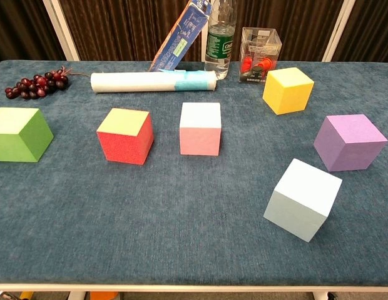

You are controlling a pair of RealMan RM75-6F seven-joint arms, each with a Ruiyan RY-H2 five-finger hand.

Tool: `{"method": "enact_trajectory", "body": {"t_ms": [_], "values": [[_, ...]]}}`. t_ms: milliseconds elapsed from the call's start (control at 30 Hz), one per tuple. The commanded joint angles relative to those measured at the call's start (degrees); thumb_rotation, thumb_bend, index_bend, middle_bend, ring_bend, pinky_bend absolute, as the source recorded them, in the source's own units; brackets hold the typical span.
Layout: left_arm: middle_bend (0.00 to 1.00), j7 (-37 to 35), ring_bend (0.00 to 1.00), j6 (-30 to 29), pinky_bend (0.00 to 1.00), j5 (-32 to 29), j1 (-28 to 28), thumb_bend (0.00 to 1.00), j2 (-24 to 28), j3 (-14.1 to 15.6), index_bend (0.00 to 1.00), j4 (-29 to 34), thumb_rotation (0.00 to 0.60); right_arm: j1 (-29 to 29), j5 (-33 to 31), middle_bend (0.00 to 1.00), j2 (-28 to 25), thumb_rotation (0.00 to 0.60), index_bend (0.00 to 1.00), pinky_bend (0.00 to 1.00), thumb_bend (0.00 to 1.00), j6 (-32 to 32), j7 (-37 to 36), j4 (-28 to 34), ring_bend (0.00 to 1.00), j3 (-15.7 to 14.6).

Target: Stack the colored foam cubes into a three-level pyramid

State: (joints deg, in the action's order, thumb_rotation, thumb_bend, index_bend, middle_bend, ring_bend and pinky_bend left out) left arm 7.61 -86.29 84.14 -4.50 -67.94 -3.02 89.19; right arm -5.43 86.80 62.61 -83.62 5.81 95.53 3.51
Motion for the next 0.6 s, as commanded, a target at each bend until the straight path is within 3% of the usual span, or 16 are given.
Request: {"method": "enact_trajectory", "body": {"t_ms": [33,400,600], "values": [[0.24,0.08,0.2,0.55,0.1,-0.24,-0.19,0.0,-0.04,0.05,0.28,0.01,0.6,-0.18,-0.12,0.23,-0.03,0.6,0.0,0.13,0.06,0.28,0.12,0.08,0.04,0.04],[0.24,0.13,0.21,0.46,0.1,0.07,-0.44,0.0,0.04,-0.13,0.28,0.12,0.6,-2.18,1.58,0.23,-1.34,0.6,0.0,0.13,0.06,3.19,-3.74,1.6,0.04,-0.41],[0.24,0.16,0.2,0.52,0.1,0.52,-0.74,0.0,0.23,-0.18,0.28,0.21,0.6,-7.86,2.78,0.24,-2.33,0.6,0.0,0.13,0.09,9.05,-4.81,3.96,0.04,1.66]]}}
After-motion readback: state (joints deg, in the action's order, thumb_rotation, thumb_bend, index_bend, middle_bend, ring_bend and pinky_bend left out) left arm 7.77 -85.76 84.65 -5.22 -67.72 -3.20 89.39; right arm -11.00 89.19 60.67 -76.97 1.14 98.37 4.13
